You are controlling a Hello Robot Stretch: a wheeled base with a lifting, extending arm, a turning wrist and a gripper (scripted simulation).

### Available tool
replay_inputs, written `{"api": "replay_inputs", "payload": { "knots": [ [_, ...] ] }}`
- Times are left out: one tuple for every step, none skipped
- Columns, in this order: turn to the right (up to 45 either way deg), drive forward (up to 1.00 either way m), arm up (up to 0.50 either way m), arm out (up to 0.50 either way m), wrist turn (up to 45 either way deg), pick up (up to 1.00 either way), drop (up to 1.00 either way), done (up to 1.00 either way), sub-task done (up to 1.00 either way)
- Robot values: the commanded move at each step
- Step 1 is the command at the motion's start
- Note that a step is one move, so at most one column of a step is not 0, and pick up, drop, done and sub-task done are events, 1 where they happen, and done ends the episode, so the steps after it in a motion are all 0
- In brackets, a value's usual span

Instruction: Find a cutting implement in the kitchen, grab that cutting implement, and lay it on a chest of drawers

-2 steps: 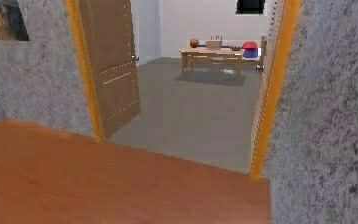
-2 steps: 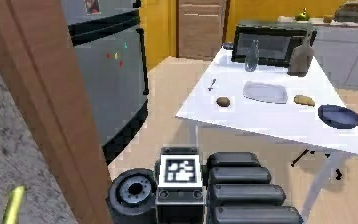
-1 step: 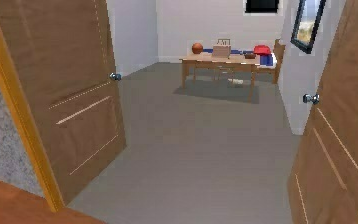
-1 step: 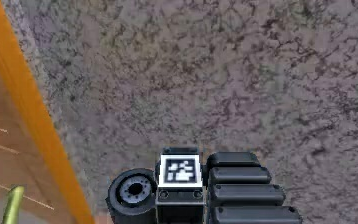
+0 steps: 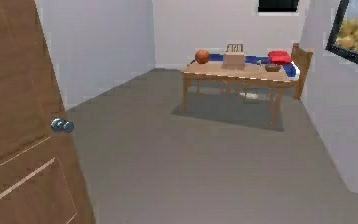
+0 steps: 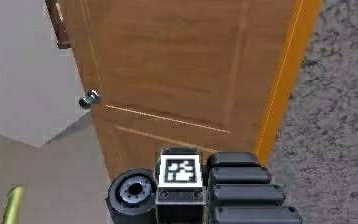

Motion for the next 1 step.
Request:
{"api": "replay_inputs", "payload": {
  "knots": [
    [0.0, 1.00, 0.00, 0.00, 0.0, 0.00, 0.00, 0.00, 0.00]
  ]
}}
